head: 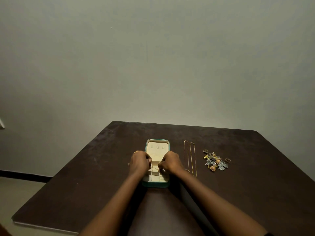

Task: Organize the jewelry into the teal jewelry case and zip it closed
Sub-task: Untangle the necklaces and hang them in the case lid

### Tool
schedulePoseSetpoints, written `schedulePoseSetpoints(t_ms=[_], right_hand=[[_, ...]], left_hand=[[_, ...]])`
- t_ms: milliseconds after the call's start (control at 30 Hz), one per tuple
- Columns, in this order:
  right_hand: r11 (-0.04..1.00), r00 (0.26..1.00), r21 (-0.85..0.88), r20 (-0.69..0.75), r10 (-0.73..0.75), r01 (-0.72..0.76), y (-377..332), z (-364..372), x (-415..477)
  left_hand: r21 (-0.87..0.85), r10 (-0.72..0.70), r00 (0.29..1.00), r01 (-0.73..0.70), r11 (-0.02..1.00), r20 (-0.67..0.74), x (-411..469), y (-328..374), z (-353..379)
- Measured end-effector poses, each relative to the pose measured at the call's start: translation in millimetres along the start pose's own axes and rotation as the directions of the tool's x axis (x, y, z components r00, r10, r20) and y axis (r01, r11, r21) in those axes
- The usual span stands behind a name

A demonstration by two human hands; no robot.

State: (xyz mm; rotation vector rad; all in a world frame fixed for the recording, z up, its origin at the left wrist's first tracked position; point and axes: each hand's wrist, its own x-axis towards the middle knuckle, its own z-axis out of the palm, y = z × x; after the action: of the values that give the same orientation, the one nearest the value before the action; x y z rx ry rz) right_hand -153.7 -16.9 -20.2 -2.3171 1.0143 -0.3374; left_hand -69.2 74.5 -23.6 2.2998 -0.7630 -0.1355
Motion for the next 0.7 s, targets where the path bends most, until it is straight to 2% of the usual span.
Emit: schedulePoseSetpoints(t_ms=[200, 367, 467, 567, 700], right_hand=[[0.998, 0.999, 0.065, 0.047, -0.023, 0.02, -4.3, -12.6, -1.8], [0.99, 0.997, 0.126, 0.036, -0.062, 0.057, -9.3, -24.9, -5.0], [0.956, 0.994, 0.274, -0.014, -0.107, 0.107, -12.4, -29.5, -6.3], [0.848, 0.984, 0.509, 0.012, -0.18, 0.149, -17.4, -35.1, -8.4], [0.766, 0.984, 0.628, -0.004, -0.175, 0.139, -23.2, -42.4, -12.3]], left_hand=[[-0.21, 0.032, 0.998, -0.019, 0.978, 0.06, 8.0, 15.8, -24.9], [-0.462, 0.029, 0.988, 0.045, 0.886, 0.153, 9.2, 25.2, -35.5], [-0.467, 0.104, 0.981, -0.016, 0.884, 0.163, 8.1, 27.6, -41.1], [-0.43, 0.185, 0.978, -0.127, 0.894, 0.096, 6.3, 33.1, -46.8], [-0.356, 0.244, 0.97, -0.22, 0.908, 0.023, 5.5, 40.1, -55.2]])
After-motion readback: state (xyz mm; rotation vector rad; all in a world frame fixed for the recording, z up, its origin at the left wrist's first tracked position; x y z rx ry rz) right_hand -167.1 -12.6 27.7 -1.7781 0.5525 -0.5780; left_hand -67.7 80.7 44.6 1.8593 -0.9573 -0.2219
